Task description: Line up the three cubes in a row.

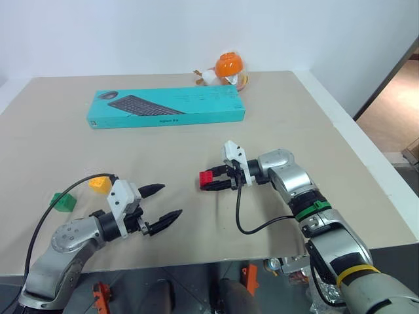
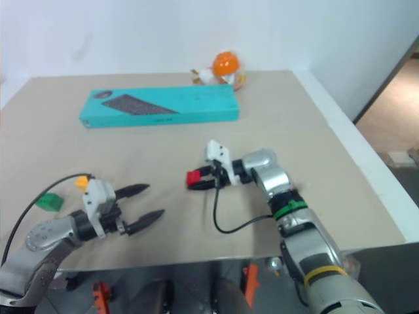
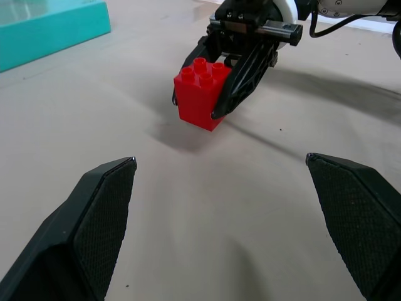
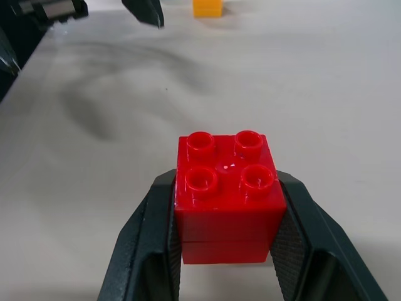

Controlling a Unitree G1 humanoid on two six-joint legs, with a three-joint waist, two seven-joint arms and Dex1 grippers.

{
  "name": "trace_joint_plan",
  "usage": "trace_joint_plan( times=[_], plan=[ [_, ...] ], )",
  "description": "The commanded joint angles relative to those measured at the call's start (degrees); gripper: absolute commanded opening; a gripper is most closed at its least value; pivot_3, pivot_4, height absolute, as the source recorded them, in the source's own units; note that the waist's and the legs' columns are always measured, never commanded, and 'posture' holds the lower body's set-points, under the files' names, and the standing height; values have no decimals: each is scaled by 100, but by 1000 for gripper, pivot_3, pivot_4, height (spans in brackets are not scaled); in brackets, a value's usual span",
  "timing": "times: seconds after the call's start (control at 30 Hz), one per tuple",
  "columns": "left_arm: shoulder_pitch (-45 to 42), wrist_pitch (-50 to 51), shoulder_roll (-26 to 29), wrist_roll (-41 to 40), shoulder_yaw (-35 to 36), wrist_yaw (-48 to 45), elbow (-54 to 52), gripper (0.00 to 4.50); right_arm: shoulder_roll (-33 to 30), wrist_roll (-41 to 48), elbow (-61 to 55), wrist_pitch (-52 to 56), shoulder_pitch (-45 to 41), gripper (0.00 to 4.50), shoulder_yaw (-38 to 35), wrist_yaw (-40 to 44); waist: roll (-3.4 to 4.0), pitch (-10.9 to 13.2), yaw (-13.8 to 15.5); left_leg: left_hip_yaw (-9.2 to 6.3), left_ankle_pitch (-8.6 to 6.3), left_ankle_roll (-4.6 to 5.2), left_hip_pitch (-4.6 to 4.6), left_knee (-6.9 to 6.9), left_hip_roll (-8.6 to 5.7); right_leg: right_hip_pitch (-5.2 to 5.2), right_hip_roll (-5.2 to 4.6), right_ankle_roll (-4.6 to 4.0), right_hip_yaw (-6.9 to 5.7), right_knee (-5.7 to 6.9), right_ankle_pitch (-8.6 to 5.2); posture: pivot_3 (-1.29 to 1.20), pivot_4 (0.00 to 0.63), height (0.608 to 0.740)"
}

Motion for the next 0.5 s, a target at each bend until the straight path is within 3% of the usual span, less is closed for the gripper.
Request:
trace_joint_plan(
  times=[0.03, 0.37, 0.43, 0.5],
  plan=[
    [-38, -133, -3, 26, 123, 76, -234, 4500, 53, -59, 124, -171, -225, 1270, -120, 140, 0, 0, 0, 1, 0, 0, 0, 0, 0, -1, 0, 0, 1, 0, 0, 0, 150, 740],
    [-123, -200, -74, 97, -9, 83, -137, 4500, 138, -209, 421, -365, -223, 1270, -233, 54, 0, 0, 0, 2, 0, 0, 0, -1, 4, -3, 5, -3, 4, 0, 2, 0, 150, 740],
    [-159, -217, -81, 114, -31, 61, -86, 4500, 120, -234, 449, -359, -213, 2312, -239, 62, 0, 0, 0, 2, 0, 0, 0, -1, 4, -2, 4, -3, 4, 0, 2, 0, 150, 740],
    [-192, -229, -88, 122, -47, 50, -47, 4500, 106, -254, 471, -400, -210, 3048, -257, 47, 0, 0, 0, 3, 0, 0, 0, -1, 4, -3, 4, -3, 5, 0, 2, 0, 150, 740]
  ],
)
